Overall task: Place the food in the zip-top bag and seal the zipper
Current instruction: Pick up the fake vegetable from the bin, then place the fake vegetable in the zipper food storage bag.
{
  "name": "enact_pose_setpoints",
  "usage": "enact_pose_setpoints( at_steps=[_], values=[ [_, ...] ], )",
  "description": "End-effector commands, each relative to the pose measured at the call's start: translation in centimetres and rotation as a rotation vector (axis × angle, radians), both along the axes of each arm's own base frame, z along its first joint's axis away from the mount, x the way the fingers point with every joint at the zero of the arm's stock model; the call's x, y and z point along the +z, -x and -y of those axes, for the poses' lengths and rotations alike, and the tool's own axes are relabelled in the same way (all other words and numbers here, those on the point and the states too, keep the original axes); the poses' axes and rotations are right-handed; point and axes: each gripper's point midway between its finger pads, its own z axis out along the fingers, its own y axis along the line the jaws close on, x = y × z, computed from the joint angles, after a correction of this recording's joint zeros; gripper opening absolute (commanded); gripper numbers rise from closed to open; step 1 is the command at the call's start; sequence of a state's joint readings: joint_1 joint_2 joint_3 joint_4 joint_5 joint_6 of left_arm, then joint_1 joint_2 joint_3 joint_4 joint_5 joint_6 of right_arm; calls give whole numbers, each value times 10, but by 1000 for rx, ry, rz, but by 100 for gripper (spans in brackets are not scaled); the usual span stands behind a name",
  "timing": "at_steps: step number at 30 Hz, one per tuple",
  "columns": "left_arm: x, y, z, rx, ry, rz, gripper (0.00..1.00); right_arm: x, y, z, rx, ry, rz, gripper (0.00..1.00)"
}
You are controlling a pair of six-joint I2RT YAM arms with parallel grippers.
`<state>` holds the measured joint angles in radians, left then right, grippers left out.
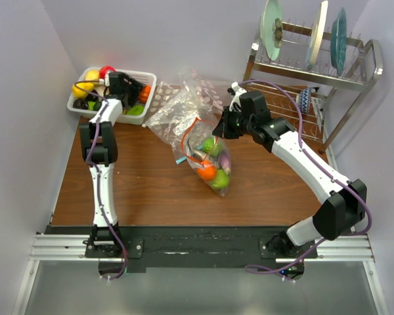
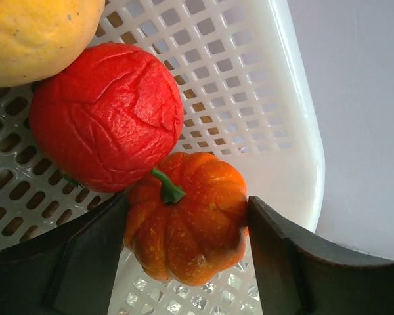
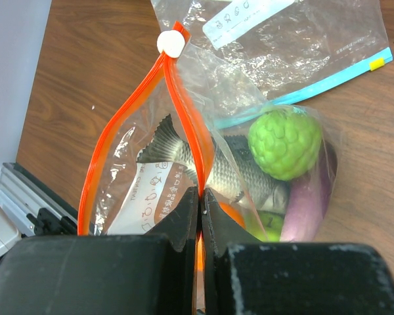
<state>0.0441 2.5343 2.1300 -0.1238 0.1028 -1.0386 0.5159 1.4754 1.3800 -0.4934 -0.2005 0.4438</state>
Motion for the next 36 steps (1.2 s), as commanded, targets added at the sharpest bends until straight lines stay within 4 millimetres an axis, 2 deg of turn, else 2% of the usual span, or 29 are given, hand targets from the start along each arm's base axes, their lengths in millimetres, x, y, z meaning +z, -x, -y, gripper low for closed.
enact_pose_setpoints(
  at_steps=[1, 2, 4, 6, 7, 9, 10, 11, 12, 13, 14, 15, 16, 17, 18, 19, 24, 27, 33, 34, 35, 36],
  values=[
    [39, -7, 7, -37, -7, 90, 63, 14, -5, 0, -1, -10, 42, 0],
    [46, -6, 6, -41, -23, 102, 60, 14, -5, 0, -2, -9, 43, 0],
    [68, -3, 5, -45, -40, 135, 59, 15, -4, 2, -7, -8, 47, 0],
    [82, 0, 4, -55, -64, 152, 59, 13, -4, 2, -9, -7, 44, 0],
    [100, 3, 3, -57, -71, 175, 59, 14, -4, 2, -8, -8, 45, 0],
    [108, 10, 1, -69, -86, 180, 58, 15, -4, 2, -9, -9, 49, 0],
    [130, 15, 1, -71, -93, 214, 58, 16, -4, 2, -8, -11, 50, 0],
    [135, 19, 2, -84, -103, 221, 58, 17, -4, 2, -8, -12, 52, 0],
    [135, 24, 1, -87, -109, 217, 58, 18, -4, 2, -9, -13, 56, 0],
    [154, 30, 2, -91, -117, 243, 58, 18, -4, 3, -11, -13, 56, 0],
    [158, 35, 2, -101, -133, 248, 58, 18, -4, 2, -11, -13, 56, 0],
    [155, 41, 1, -105, -138, 234, 58, 19, -4, 3, -12, -16, 58, 0],
    [174, 49, 2, -111, -146, 264, 58, 19, -4, 2, -11, -18, 58, 0],
    [180, 55, 4, -124, -158, 274, 58, 19, -4, 1, -8, -21, 56, 0],
    [171, 63, 5, -133, -155, 250, 58, 19, -3, 1, -5, -24, 55, 0],
    [192, 72, 7, -139, -158, 295, 58, 20, -3, 0, -6, -34, 57, 0],
    [229, 117, 26, -204, -107, 397, 58, 22, -2, -2, 5, -46, 53, 0],
    [241, 145, 43, -275, -59, 431, 57, 24, -1, -2, 8, -44, 55, 0],
    [256, 198, 79, -398, 3, 464, 56, 30, -1, -2, 8, -44, 67, 0],
    [256, 208, 96, -440, 11, 465, 56, 30, -2, -2, 7, -46, 67, 0],
    [250, 216, 103, -458, 18, 452, 56, 31, -1, -3, 11, -49, 67, 0],
    [258, 228, 110, -478, 19, 472, 56, 30, -2, -4, 13, -49, 64, 0]
  ],
)
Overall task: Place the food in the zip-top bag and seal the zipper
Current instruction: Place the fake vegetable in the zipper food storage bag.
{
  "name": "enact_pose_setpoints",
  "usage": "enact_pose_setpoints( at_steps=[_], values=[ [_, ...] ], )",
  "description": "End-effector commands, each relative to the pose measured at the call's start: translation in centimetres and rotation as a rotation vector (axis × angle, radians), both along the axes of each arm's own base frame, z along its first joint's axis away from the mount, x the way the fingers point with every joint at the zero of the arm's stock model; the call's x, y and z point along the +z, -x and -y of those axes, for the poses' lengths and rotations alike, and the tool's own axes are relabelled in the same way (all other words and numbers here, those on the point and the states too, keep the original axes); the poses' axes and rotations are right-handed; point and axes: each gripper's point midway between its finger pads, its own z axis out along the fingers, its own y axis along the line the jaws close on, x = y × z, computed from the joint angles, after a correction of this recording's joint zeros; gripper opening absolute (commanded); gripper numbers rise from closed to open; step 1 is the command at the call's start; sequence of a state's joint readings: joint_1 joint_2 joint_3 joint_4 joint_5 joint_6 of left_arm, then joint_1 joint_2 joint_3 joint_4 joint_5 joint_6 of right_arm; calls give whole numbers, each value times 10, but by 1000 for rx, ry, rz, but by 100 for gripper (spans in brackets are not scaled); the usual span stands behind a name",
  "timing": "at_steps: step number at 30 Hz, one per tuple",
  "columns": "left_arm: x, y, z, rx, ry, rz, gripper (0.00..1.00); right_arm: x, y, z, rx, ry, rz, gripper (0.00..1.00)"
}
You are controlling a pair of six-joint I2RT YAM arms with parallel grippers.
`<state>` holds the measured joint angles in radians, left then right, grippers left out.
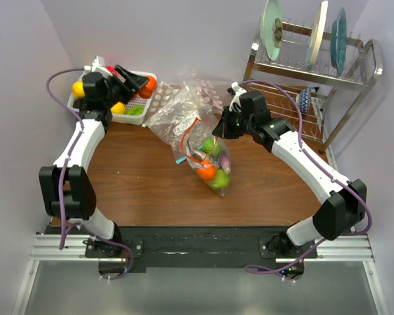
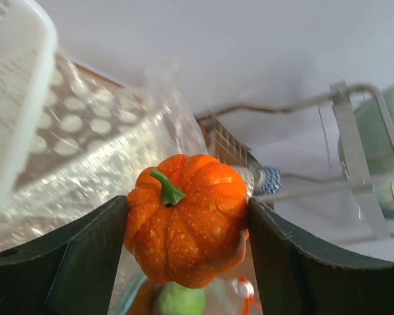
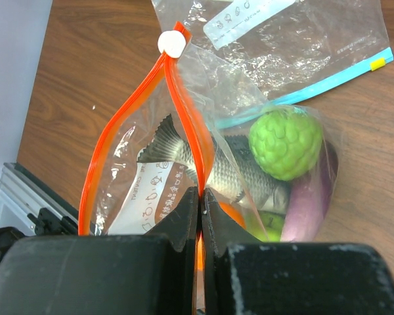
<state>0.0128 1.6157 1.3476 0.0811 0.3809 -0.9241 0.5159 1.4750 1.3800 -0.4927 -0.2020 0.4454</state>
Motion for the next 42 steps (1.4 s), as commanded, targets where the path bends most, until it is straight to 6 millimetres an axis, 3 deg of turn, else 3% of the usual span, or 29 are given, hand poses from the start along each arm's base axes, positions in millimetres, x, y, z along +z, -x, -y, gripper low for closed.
enact_pose_setpoints(
  at_steps=[1, 8, 10, 14, 25, 36, 40, 42],
  values=[
    [36, 52, 59, -189, 29, 100, 56, 29, -2, -5, 19, -47, 61, 0],
    [43, 116, 117, -320, 76, 116, 56, 29, -4, -6, 20, -48, 56, 0],
    [44, 132, 138, -351, 72, 126, 56, 29, -4, -6, 19, -47, 55, 0],
    [36, 153, 161, -392, 56, 108, 56, 33, -3, -7, 22, -56, 59, 0],
    [-4, 163, 184, -333, -113, 50, 56, 48, 1, 0, 1, -58, 80, 0],
    [-45, 175, 203, -355, -293, -47, 58, 50, 7, 5, -18, -73, 99, 0],
    [-48, 178, 209, -344, -331, -49, 64, 49, 7, 6, -15, -68, 97, 0],
    [-49, 183, 215, -363, -335, -50, 73, 47, 7, 5, -11, -64, 93, 0]
  ],
)
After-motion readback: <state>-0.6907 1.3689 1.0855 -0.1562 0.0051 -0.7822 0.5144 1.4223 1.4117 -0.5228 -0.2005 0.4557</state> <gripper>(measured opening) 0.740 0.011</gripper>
